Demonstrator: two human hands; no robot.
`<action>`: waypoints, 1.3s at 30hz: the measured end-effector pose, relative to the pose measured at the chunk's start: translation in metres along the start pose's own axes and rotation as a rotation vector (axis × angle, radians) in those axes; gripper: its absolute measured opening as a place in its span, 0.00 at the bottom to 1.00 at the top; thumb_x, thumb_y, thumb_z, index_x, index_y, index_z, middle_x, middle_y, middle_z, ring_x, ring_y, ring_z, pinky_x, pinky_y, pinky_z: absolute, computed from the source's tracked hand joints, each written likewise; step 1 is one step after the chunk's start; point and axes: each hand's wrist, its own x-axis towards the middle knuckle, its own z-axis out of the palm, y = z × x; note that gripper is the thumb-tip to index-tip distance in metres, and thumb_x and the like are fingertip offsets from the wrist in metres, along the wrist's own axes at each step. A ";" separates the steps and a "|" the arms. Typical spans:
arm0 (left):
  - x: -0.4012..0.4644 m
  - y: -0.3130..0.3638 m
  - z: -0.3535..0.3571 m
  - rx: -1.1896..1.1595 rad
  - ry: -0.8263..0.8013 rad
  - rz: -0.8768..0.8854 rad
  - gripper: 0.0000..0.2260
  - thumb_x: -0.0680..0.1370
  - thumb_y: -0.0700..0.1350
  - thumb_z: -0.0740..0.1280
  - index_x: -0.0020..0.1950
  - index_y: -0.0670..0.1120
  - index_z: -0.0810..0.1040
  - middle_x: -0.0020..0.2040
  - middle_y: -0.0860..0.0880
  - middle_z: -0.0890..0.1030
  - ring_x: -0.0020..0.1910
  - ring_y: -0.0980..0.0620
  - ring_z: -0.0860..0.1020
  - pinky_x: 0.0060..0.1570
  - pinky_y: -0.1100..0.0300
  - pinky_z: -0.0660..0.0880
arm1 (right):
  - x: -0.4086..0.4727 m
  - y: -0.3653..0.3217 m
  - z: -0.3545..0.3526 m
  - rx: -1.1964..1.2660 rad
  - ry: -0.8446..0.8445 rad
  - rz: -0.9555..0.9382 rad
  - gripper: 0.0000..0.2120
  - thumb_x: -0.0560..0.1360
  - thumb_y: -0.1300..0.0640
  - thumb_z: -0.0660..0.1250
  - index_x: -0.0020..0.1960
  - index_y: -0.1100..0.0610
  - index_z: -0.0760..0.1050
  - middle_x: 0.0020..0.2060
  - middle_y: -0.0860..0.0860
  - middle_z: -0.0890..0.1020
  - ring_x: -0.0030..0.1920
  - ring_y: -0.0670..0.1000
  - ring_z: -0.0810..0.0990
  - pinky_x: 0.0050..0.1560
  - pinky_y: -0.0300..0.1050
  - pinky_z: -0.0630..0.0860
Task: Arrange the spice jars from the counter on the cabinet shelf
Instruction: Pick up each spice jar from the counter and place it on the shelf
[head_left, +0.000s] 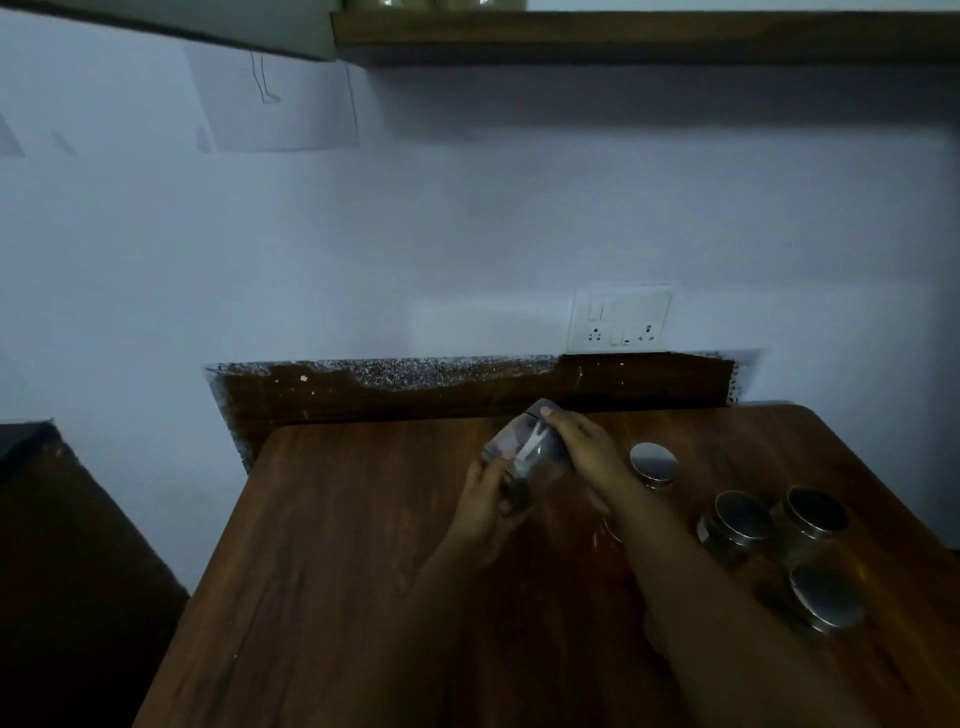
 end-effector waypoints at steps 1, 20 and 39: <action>-0.001 0.001 0.000 -0.007 0.013 0.072 0.18 0.77 0.46 0.68 0.65 0.46 0.69 0.64 0.40 0.77 0.56 0.46 0.81 0.44 0.57 0.80 | -0.001 -0.003 -0.002 0.043 0.018 0.026 0.10 0.73 0.41 0.68 0.47 0.46 0.81 0.47 0.50 0.84 0.48 0.51 0.83 0.46 0.48 0.80; 0.013 0.060 0.012 0.004 -0.273 0.161 0.27 0.70 0.46 0.74 0.68 0.52 0.71 0.60 0.46 0.80 0.60 0.45 0.80 0.54 0.52 0.79 | -0.003 -0.075 -0.034 0.343 0.015 -0.075 0.25 0.75 0.41 0.67 0.62 0.60 0.76 0.53 0.58 0.83 0.55 0.57 0.82 0.54 0.56 0.81; 0.023 0.087 0.144 0.165 -0.207 0.428 0.38 0.67 0.41 0.78 0.73 0.60 0.67 0.58 0.51 0.81 0.58 0.55 0.81 0.54 0.61 0.78 | 0.012 -0.132 -0.143 0.355 -0.104 -0.145 0.32 0.70 0.32 0.64 0.66 0.51 0.70 0.59 0.57 0.80 0.59 0.60 0.80 0.59 0.65 0.76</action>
